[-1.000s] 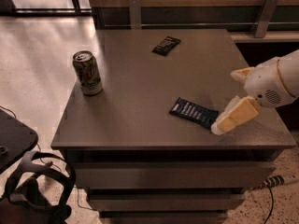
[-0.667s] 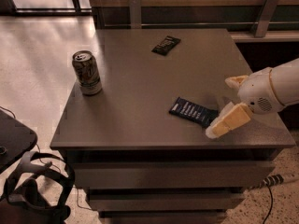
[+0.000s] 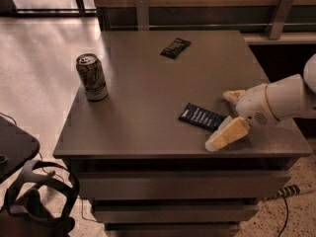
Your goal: Move rxbar blueberry near rxbar chocolate
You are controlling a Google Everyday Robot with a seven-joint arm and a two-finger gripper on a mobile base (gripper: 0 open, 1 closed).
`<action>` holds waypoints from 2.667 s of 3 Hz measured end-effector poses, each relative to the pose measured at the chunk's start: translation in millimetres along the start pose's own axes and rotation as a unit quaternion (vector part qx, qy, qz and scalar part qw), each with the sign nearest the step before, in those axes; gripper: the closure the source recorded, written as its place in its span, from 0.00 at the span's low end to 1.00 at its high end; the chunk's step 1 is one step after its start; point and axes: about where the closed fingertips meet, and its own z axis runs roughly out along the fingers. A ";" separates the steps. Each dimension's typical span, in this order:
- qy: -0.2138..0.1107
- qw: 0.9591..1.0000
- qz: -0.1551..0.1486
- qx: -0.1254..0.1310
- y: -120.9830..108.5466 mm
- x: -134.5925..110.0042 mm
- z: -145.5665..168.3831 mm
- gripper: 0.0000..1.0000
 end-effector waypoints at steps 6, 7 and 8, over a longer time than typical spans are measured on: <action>0.007 1.000 -0.008 -0.016 -10.3 -26.8 -5.2 1.00; 0.014 1.000 0.009 0.005 -54.3 -42.9 -29.4 1.00; -0.002 0.999 0.025 0.032 -104.1 -61.6 -50.7 1.00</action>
Offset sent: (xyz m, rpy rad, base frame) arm 0.0037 0.0101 -0.0091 0.0204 0.0028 0.0212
